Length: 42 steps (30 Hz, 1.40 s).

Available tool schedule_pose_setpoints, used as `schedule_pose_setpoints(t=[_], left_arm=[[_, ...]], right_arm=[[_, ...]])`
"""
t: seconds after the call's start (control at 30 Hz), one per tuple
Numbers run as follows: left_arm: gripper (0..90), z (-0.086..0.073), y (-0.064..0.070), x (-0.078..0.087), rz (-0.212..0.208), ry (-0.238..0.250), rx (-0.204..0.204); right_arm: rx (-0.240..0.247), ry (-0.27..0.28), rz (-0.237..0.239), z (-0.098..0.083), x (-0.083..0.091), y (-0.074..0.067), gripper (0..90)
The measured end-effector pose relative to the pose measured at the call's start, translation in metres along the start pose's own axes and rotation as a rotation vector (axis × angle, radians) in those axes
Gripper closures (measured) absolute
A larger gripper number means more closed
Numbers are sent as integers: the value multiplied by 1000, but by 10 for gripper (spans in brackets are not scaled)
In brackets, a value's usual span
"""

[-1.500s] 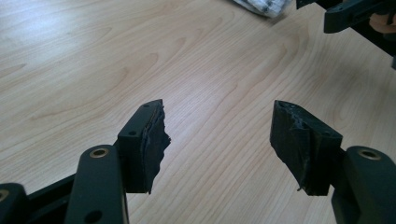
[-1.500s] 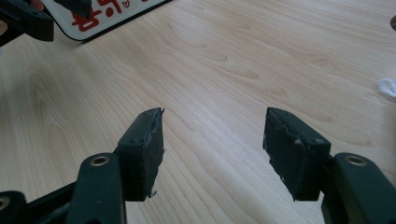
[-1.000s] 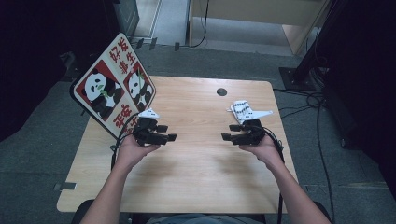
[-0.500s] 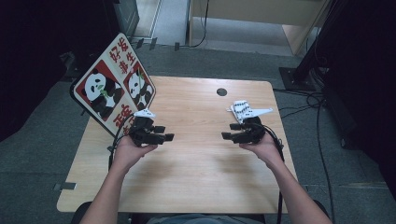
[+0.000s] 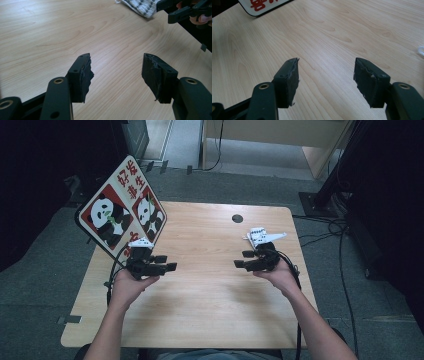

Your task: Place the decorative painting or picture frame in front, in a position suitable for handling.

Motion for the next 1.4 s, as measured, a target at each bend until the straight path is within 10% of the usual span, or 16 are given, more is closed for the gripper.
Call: schedule_pose_setpoints(t=[1.4], left_arm=[[411, -57, -34, 96, 164, 113, 132]], right_arm=[[47, -52, 24, 16, -20, -1, 393]])
Point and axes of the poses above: each handheld gripper's, and its own axes: x roughly backward along the jaws, z roughly out of its top, y roughly to its right, the point moved 3 cm from there along -x, roughly forward along the jaws, and after that the axes turned 11 degrees about -y, right-handed, at the moved point
